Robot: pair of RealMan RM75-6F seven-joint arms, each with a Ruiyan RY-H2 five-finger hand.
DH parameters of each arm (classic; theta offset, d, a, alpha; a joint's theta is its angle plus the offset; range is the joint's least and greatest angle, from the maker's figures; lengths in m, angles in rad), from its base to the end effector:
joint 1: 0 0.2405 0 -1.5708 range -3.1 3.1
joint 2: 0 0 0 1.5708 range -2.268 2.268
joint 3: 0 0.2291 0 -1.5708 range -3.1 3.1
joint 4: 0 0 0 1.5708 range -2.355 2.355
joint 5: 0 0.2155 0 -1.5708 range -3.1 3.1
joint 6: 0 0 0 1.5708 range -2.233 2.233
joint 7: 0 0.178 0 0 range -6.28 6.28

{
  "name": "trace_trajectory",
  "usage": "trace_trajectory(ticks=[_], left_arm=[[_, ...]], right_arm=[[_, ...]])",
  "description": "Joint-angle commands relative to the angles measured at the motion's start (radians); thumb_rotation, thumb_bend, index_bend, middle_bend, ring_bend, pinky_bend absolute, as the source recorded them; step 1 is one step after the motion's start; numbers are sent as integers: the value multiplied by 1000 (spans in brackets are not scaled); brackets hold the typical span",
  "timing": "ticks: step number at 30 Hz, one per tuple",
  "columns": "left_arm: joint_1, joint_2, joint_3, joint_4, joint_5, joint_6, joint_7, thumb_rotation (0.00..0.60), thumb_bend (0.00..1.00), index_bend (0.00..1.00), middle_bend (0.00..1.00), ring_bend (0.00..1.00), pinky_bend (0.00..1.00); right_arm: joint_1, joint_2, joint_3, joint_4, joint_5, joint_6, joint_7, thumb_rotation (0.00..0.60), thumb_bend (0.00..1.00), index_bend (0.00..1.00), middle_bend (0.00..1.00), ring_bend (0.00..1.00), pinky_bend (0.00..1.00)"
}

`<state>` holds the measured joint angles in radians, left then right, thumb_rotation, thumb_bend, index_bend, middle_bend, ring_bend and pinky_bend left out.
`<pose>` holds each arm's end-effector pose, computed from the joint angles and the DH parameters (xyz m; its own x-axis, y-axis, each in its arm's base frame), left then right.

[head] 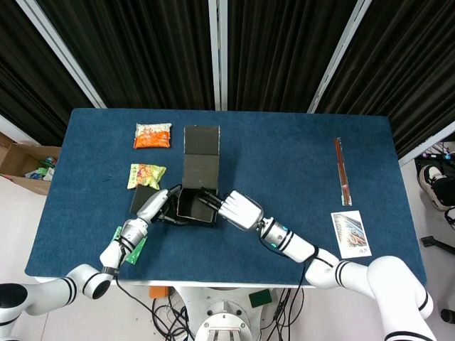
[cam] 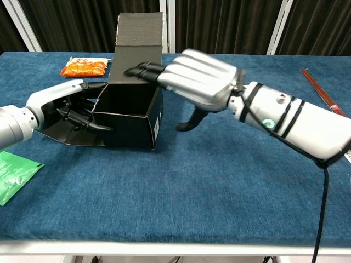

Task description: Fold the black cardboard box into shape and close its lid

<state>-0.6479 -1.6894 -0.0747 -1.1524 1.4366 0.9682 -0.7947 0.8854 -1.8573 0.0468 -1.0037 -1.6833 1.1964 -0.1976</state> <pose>-0.1718 0.3381 -0.0715 -0.3035 0.5242 0.7957 0.9078 -0.0945 0.4086 -0.0422 -0.3296 -0.0914 0.5356 0.1751 0.8261 -0.4412 -0.7761 0.4506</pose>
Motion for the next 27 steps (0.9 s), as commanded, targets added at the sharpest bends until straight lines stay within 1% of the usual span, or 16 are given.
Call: trace_trajectory(ticks=[1, 3, 5, 8, 11, 15, 19, 23, 27], left_arm=[[7, 6, -18, -21, -25, 2, 29, 598, 94, 387, 383, 606, 841], [12, 10, -32, -40, -46, 2, 48, 598, 94, 387, 383, 606, 842], [17, 19, -48, -71, -72, -6, 51, 598, 94, 387, 382, 606, 842], [22, 33, -68, -107, -102, -11, 70, 597, 94, 387, 382, 607, 842], [27, 42, -78, -131, -121, -11, 104, 596, 95, 385, 381, 606, 842], [32, 49, -92, -155, -145, -13, 138, 597, 94, 384, 379, 606, 842], [36, 50, -104, -170, -160, -12, 168, 596, 94, 384, 379, 606, 843], [38, 49, -112, -181, -172, -14, 192, 597, 94, 384, 377, 606, 843], [39, 49, -118, -188, -177, -14, 209, 598, 94, 384, 376, 606, 844]], right_arm=[[-95, 1, 44, -122, 123, 31, 98, 600, 56, 30, 166, 717, 1000], [-139, 1, 68, -198, 203, 23, 146, 600, 50, 30, 179, 716, 1000], [-168, 3, 93, -264, 282, -10, 182, 600, 41, 30, 185, 715, 1000], [-191, 5, 133, -336, 393, -67, 213, 600, 16, 21, 173, 715, 1000], [-203, -3, 171, -374, 479, -105, 226, 600, 0, 4, 139, 714, 1000], [-200, -27, 227, -395, 592, -164, 246, 600, 0, 0, 99, 708, 1000], [-177, -64, 285, -385, 686, -228, 263, 600, 0, 0, 95, 704, 1000], [-149, -95, 331, -374, 757, -269, 262, 600, 0, 0, 96, 704, 1000], [-115, -127, 360, -345, 787, -284, 243, 600, 0, 0, 97, 704, 1000]])
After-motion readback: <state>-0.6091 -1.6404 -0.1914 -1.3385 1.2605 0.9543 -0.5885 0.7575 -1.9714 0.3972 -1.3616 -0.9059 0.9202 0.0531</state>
